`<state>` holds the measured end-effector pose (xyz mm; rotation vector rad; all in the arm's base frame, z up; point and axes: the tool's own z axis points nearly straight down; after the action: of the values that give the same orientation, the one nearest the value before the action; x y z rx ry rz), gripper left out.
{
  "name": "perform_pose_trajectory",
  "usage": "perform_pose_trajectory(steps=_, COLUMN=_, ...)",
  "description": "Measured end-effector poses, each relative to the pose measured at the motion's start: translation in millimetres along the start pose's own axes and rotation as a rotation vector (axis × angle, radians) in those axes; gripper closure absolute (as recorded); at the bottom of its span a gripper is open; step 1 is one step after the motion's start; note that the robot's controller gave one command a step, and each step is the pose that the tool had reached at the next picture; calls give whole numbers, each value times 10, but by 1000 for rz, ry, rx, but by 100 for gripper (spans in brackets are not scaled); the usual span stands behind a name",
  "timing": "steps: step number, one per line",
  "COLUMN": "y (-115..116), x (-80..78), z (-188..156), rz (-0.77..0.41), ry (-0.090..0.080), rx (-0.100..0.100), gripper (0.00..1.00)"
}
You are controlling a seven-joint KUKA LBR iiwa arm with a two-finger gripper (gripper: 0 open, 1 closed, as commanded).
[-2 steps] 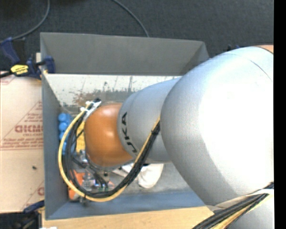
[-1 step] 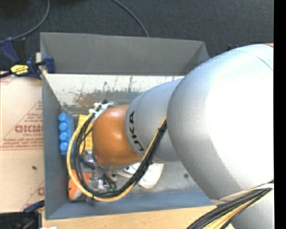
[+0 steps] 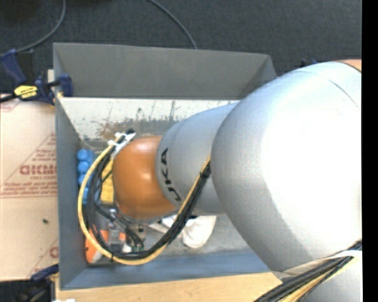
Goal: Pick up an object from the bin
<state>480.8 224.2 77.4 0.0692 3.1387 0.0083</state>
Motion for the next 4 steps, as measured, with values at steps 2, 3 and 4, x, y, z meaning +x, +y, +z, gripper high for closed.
perform_pose_trajectory(steps=2, y=-6, x=12, z=-40, rz=1, ry=4, rx=2, gripper=100)
perform_pose_trajectory(steps=3, y=-8, x=27, z=-244, rz=1, ry=9, rx=3, gripper=100)
perform_pose_trajectory(steps=4, y=6, x=4, z=-447, rz=1, ry=1, rx=-1, gripper=100)
